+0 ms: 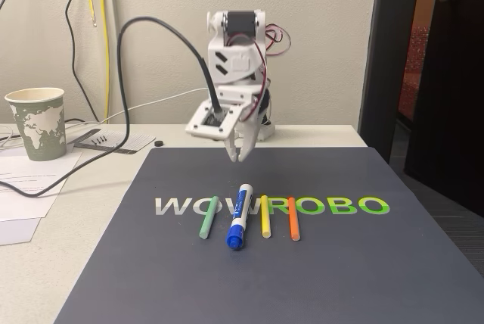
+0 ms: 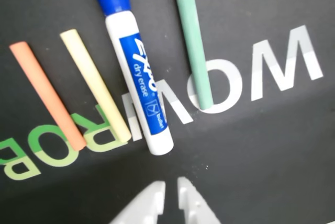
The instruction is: Pick up the blue marker.
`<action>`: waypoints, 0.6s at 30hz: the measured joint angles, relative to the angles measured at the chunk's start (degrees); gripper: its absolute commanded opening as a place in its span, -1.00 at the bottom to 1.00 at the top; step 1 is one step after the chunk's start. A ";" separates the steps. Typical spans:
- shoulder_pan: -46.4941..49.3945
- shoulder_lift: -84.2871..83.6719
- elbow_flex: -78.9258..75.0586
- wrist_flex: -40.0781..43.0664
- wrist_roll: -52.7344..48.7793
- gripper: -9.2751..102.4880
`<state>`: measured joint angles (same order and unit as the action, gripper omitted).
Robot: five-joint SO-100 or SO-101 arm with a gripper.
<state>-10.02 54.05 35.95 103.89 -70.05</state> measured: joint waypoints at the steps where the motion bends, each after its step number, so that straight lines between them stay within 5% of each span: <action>1: 0.00 -0.09 -0.09 0.00 0.00 -0.78; 7: 0.00 -2.72 -3.34 0.18 0.00 -0.79; 18: -0.09 -19.25 -33.49 3.52 0.00 -0.83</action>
<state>-10.11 34.80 2.46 107.40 -70.05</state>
